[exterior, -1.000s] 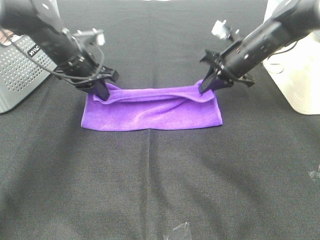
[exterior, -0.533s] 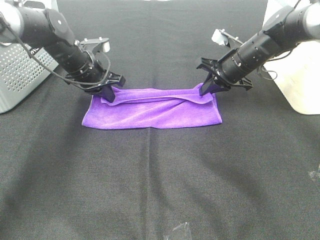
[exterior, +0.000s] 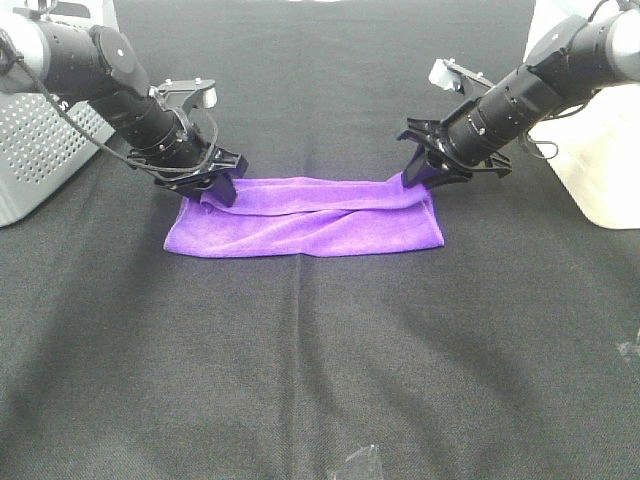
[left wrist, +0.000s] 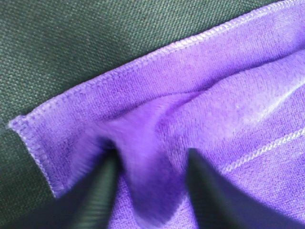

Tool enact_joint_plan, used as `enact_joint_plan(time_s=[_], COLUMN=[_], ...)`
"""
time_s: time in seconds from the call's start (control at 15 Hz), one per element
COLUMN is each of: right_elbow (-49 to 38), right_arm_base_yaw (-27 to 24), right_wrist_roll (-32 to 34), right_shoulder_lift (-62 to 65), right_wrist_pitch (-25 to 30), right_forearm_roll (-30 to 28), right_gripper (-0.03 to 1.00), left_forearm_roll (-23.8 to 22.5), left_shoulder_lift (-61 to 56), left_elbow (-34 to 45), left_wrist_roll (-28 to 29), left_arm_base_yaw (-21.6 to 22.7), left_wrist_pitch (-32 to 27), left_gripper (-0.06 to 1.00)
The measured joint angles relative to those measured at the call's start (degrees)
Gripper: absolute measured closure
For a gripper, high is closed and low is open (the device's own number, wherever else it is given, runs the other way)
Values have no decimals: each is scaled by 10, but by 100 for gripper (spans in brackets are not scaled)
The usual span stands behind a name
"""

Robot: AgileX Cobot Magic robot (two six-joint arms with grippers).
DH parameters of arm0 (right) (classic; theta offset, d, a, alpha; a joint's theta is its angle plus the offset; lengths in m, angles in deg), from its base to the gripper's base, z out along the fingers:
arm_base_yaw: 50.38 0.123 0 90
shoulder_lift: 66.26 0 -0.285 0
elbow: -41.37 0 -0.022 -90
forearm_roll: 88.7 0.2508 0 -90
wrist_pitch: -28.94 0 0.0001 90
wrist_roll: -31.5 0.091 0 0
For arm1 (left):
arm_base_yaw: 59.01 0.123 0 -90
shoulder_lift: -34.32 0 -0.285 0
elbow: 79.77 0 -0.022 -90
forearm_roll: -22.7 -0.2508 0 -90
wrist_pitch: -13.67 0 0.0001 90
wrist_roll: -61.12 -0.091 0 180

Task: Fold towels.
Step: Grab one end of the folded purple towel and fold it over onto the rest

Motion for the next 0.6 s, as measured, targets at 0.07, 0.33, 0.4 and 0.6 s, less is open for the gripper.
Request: enact_joint_plan(time_s=[0.07, 0.33, 0.4, 0.6], right_elbow=[0, 0, 0, 0], right_arm_base_yaw=[0, 0, 0, 0], right_wrist_roll=[15, 74, 77, 77], right_shoulder_lift=[0, 2, 9, 64], right_wrist_pitch=[0, 3, 9, 70], right_forearm_roll=[-26, -102, -105, -116], right_gripper=[57, 35, 34, 33], left_forearm_roll=[-4, -49, -70, -98], left_shoulder_lift=[0, -2, -5, -10], left_elbow=[0, -24, -50, -105], left_wrist_roll=[7, 60, 78, 111], left_arm_base_yaw=[0, 0, 0, 18], left_wrist_pitch=[0, -24, -61, -195], left_gripper=[41, 25, 23, 22])
